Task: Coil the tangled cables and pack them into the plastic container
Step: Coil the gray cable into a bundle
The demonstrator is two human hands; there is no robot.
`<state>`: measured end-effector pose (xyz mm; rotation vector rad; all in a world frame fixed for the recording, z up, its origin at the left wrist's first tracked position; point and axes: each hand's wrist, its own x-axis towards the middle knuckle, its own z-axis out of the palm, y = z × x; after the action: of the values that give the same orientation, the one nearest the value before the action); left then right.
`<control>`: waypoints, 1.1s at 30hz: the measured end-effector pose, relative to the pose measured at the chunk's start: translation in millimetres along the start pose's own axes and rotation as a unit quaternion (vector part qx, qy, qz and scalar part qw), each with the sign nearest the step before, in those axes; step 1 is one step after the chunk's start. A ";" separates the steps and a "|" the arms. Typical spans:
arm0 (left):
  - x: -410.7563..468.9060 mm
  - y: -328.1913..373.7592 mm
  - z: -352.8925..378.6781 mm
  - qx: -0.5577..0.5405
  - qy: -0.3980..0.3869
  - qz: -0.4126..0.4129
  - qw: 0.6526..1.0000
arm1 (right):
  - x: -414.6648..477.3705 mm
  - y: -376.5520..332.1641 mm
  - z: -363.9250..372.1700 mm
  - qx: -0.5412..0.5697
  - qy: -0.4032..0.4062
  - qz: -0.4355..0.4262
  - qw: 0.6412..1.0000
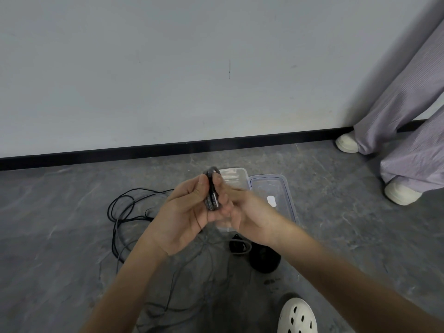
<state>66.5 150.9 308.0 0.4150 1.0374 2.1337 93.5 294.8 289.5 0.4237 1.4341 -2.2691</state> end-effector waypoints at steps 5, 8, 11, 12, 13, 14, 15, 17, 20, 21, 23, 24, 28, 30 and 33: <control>-0.1 -0.6 -1.7 -0.010 0.077 0.019 0.997 | 0.1 12.2 9.3 -0.072 -0.010 0.012 0.997; 0.7 0.7 -5.4 0.022 0.109 0.025 0.993 | -0.6 15.0 12.8 -0.145 -0.013 -0.003 0.989; 1.8 1.1 -8.1 0.054 0.123 0.029 0.990 | -2.7 18.3 15.7 -0.237 -0.023 -0.036 0.971; 2.0 1.3 -8.6 0.066 0.128 0.028 0.989 | -3.3 18.8 15.5 -0.272 -0.020 -0.049 0.961; 2.0 1.4 -9.2 0.077 0.135 0.027 0.987 | -3.7 19.0 15.2 -0.302 -0.019 -0.059 0.951; 2.0 1.3 -10.3 0.089 0.144 0.024 0.985 | -3.8 19.4 14.5 -0.323 -0.021 -0.063 0.944; 2.1 0.9 -11.5 0.099 0.154 0.021 0.983 | -4.5 19.6 14.3 -0.337 -0.025 -0.064 0.939; 2.0 0.3 -14.6 0.116 0.171 0.011 0.978 | -5.5 21.3 14.7 -0.364 -0.030 -0.066 0.929; 0.9 2.8 -21.4 0.150 0.177 -0.009 0.973 | -3.5 23.4 11.8 -0.401 -0.004 -0.072 0.913; 0.3 4.0 -24.2 0.162 0.181 -0.017 0.970 | -2.2 22.8 9.5 -0.406 0.008 -0.069 0.911; -0.5 4.2 -29.2 0.197 0.186 -0.030 0.962 | 0.4 20.5 4.8 -0.414 0.020 -0.060 0.908; -0.2 2.9 -30.8 0.216 0.185 -0.028 0.958 | 1.3 19.3 3.0 -0.419 0.020 -0.057 0.906; 2.7 -1.7 -29.1 0.223 0.162 0.018 0.961 | 1.5 17.2 1.9 -0.434 0.013 -0.047 0.900; 3.4 -2.2 -26.6 0.200 0.149 0.039 0.968 | 2.0 16.4 1.8 -0.432 0.013 -0.044 0.901; 3.4 -2.6 -23.3 0.180 0.124 0.067 0.973 | 2.2 16.5 3.9 -0.429 0.016 -0.055 0.901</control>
<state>52.5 141.7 291.4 0.4035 1.5938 2.1548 99.7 284.7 277.4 0.0875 2.3103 -1.4619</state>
